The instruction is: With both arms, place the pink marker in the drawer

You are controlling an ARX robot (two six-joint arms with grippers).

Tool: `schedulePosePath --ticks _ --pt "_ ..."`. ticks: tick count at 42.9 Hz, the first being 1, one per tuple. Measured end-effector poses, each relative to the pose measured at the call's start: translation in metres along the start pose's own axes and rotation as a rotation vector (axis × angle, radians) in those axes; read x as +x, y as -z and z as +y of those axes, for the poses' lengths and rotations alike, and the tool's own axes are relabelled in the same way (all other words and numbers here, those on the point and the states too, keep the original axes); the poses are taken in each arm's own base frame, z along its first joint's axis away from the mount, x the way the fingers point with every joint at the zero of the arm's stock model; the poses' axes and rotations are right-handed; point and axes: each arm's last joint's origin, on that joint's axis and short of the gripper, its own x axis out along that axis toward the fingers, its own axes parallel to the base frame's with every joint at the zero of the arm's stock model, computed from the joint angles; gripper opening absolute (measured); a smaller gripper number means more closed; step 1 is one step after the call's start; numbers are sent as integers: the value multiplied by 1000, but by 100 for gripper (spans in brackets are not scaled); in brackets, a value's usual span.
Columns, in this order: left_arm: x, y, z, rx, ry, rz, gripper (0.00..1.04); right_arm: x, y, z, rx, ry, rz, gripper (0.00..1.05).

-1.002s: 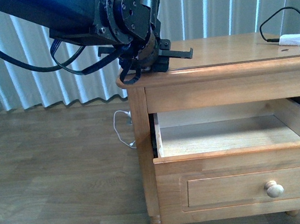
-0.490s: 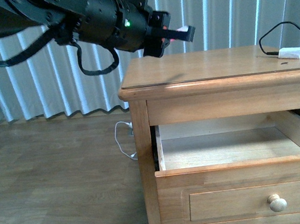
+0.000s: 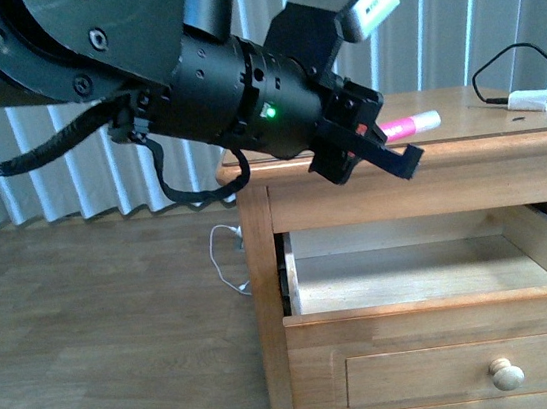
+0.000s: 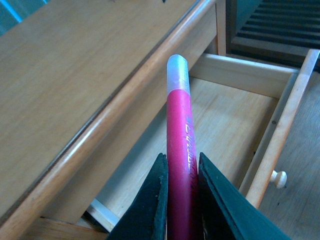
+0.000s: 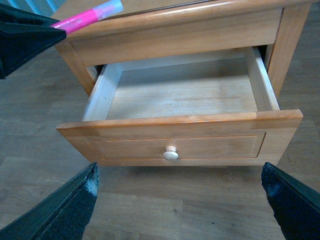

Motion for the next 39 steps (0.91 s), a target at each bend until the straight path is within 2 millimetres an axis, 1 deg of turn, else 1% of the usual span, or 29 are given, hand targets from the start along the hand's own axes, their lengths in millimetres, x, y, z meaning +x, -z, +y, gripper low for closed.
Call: schedulePosePath --ticks 4,9,12,21,25,26,27,31,33,35,38,39 --pt "15 14 -7 11 0 42 15 0 0 0 0 0 0 96" --pt "32 36 -13 4 -13 99 15 0 0 0 0 0 0 96" --pt "41 45 -15 0 -14 118 15 0 0 0 0 0 0 96" --pt "58 57 -14 -11 -30 138 15 0 0 0 0 0 0 96" --pt "63 61 -15 -14 -38 150 15 0 0 0 0 0 0 96" --pt "63 62 -15 -16 -41 153 17 0 0 0 0 0 0 96" --pt "64 63 -16 -14 -45 154 22 0 0 0 0 0 0 96" --pt "64 63 -15 -14 -57 145 33 0 0 0 0 0 0 96" --pt "64 62 -14 -21 -76 135 41 0 0 0 0 0 0 96" --pt "63 61 -13 -26 -93 126 46 0 0 0 0 0 0 96" --pt "60 61 -11 -30 -132 116 56 0 0 0 0 0 0 96" --pt "59 61 -11 -34 -139 115 58 0 0 0 0 0 0 96"
